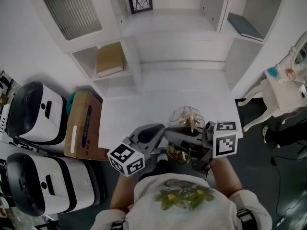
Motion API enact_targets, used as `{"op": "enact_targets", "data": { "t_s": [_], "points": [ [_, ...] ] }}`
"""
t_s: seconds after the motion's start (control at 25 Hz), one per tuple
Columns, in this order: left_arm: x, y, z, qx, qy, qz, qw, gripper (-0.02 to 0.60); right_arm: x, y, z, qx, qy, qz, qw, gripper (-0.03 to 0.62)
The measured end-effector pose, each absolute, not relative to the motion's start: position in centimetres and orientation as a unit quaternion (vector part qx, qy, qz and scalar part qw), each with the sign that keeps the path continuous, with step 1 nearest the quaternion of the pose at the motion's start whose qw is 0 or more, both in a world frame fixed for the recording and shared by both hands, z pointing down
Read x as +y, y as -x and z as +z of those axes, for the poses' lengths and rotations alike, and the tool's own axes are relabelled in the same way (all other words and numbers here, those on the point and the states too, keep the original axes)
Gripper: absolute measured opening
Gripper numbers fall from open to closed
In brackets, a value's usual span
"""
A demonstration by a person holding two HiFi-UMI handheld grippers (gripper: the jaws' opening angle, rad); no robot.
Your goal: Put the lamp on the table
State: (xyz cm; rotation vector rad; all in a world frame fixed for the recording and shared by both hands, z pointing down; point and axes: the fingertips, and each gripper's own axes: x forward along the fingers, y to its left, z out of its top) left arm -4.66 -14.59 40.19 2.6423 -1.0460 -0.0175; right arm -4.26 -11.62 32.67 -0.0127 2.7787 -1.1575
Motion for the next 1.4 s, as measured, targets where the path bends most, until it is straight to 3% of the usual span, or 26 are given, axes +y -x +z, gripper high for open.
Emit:
{"op": "enact_targets", "data": {
  "t_s": [0.32,1.4],
  "points": [
    [-19.7,6.7,40.1,-0.351,-0.923,-0.004,0.161,0.048,-17.1,6.7,33.0,0.922,0.023,-0.384,0.046,0.032],
    [-29.7,10.2,40.6,-0.328,-0.933,0.000,0.146,0.048,-28.7,9.3,32.9,0.921,0.047,-0.378,0.086,0.032]
  ]
}}
